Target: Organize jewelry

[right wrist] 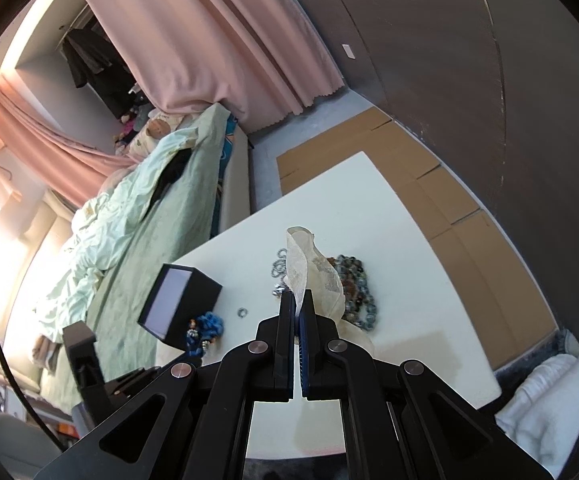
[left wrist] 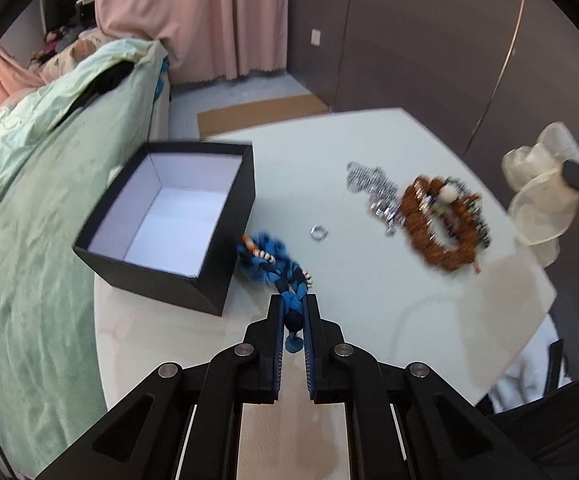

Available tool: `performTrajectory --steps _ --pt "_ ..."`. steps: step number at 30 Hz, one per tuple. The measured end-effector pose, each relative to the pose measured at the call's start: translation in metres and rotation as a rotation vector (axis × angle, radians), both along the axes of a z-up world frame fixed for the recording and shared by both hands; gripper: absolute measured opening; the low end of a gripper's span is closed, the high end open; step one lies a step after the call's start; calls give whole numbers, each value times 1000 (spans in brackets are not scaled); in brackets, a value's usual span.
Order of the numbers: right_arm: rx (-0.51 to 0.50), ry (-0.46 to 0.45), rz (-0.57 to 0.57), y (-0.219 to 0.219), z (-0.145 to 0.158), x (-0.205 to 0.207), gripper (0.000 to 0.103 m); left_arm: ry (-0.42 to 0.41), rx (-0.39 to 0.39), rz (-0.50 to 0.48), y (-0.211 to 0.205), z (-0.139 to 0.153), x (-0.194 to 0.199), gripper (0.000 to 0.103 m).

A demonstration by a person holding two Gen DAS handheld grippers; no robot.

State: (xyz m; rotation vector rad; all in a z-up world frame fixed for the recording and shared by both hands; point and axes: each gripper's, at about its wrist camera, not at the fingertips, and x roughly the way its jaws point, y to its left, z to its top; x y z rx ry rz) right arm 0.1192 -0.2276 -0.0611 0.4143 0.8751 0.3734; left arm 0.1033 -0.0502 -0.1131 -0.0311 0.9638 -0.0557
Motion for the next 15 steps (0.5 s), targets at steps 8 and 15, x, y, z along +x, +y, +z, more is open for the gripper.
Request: performTrajectory --steps 8,15 --pt "53 -47 31 28 10 -2 4 -93 -84 15 14 41 -8 9" --pt "121 -88 71 61 16 -5 4 -170 -143 54 39 67 -15 9"
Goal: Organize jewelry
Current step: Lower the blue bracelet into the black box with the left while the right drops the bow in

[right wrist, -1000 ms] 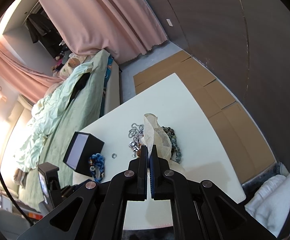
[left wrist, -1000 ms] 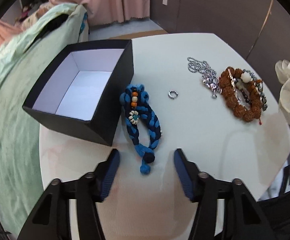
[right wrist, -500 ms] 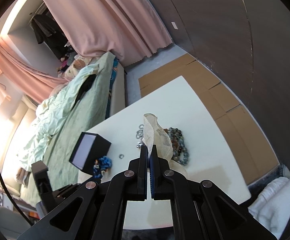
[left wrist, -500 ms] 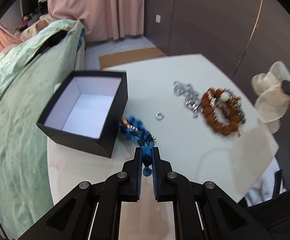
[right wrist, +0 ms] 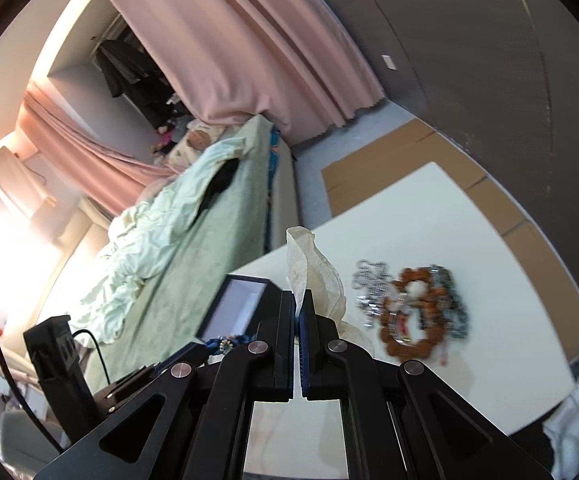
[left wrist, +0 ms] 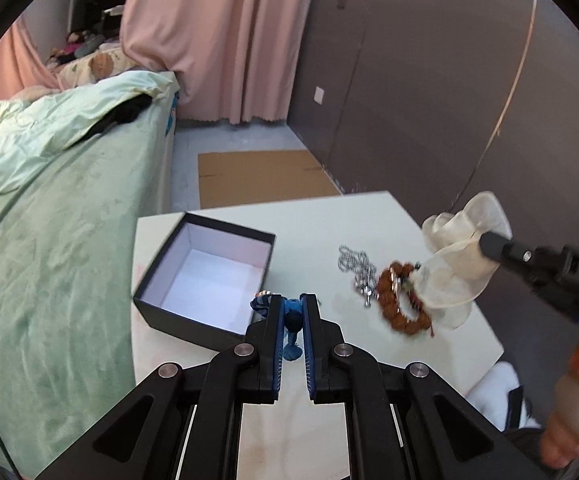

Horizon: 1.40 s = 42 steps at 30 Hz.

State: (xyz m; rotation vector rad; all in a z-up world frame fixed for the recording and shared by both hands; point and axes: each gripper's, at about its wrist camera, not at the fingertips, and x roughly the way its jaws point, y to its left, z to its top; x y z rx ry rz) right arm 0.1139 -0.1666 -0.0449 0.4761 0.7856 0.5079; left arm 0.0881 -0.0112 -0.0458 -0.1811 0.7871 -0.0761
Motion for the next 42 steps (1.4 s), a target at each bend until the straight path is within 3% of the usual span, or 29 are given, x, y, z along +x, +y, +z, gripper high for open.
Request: performTrajectory --steps 13,31,33,35,42 --pt "94 -37 142 68 -4 1 4 -102 -110 77 57 33 -9 9" --pt "185 38 251 135 -32 36 4 -136 -184 176 109 41 1 9" --pt "153 85 248 142 -43 46 10 -130 -180 176 109 39 3 9" --pt "119 149 223 142 -55 53 55 -122 -175 173 108 37 6 9" --pt "121 171 160 105 -54 55 64 -76 -155 142 96 24 20 9"
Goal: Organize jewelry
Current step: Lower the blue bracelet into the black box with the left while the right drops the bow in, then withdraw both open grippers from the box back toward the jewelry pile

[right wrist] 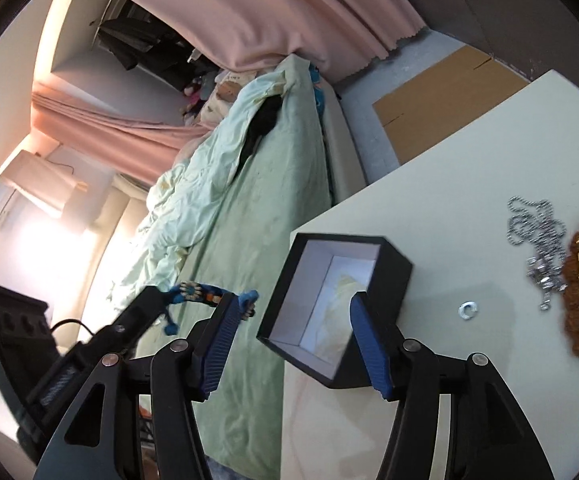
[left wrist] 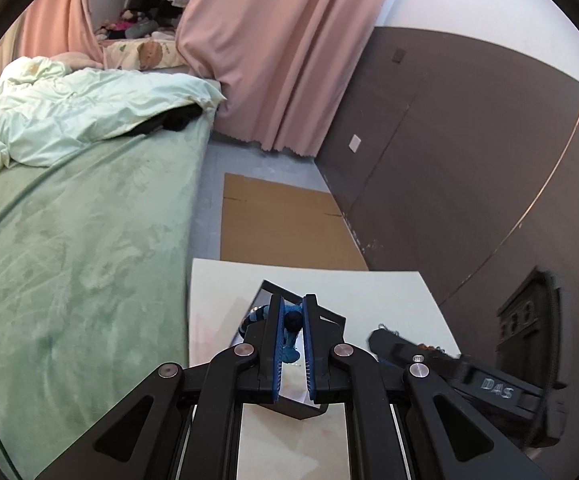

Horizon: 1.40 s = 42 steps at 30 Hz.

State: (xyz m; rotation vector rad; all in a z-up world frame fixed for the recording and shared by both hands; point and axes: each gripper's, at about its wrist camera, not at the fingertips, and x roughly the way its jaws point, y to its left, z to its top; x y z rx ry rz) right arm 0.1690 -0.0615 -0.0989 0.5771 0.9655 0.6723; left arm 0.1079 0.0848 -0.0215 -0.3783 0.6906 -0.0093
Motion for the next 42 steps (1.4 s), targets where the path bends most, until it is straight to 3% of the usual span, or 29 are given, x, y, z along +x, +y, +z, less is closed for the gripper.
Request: performTrajectory --steps 2,13,19,21,23,25,27,29,32,36,40,42 --pt "-18 -8 -15 -7 3 -3 69 10 12 -13 -6 -3 4 9" --pt "-43 -8 -71 -53 13 -2 69 82 36 -47 -34 -19 22 9" --pt "-87 -34 -83 -64 22 -6 69 164 37 -54 -44 -32 32 14" --pt "-111 -45 -96 -68 24 -8 69 173 54 -46 -47 -34 32 27" --pt "-127 -51 -109 -72 26 -9 69 164 68 -35 -49 -32 28 65" --pt "-149 -56 -129 -77 29 -13 69 129 74 -11 -49 -27 22 82" --pt "-195 -73 -173 -81 32 -16 72 74 75 3 -49 -19 12 86" --pt "-246 -99 -235 -86 36 -22 82 37 98 14 -49 -11 5 92" --pt "-275 -135 -290 -93 44 -29 82 -24 165 51 -53 -3 -5 100" --pt "-242 -159 -319 -104 52 -39 82 -38 183 1 -60 -2 -14 100" --pt "-212 -167 -326 -115 51 -46 82 -41 257 -25 -72 -6 -23 100" --pt "-190 -172 -312 -119 51 -50 82 -62 220 -32 -72 -7 -29 100"
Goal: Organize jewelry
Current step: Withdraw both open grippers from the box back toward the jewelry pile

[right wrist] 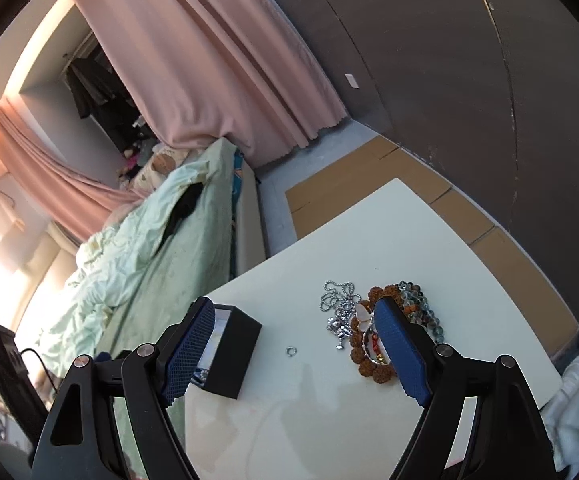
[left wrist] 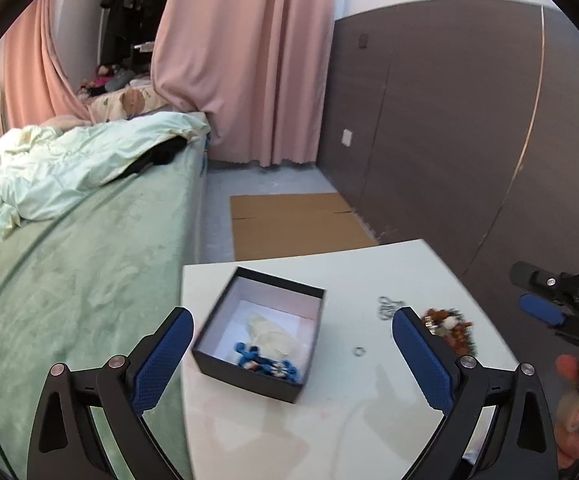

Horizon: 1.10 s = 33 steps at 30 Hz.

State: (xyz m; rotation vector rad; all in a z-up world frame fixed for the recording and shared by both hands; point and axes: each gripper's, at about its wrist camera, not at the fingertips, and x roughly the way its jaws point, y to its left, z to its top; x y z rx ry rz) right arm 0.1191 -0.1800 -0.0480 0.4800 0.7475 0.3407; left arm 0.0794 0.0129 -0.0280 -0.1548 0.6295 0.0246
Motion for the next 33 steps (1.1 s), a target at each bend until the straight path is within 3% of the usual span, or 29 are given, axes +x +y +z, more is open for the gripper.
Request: performTrajectory --steps 1,4,7,16,24,33 --pt "11 0 8 -2 0 -1 83 -7 -15 -4 -1 0 -3 100" --pt "33 -17 15 -6 3 -7 98 0 3 -28 -7 -1 -9 100" --pt "39 -21 19 -10 5 -11 103 10 13 -56 -14 -3 -13 100" --pt "46 -37 -2 -28 5 -16 103 40 24 -92 -24 -6 -16 100" --pt "33 -40 -12 -41 6 -19 103 10 54 -121 -36 -2 -15 100" --pt "68 -1 -64 -79 4 -16 103 4 22 -152 -46 -3 -7 100"
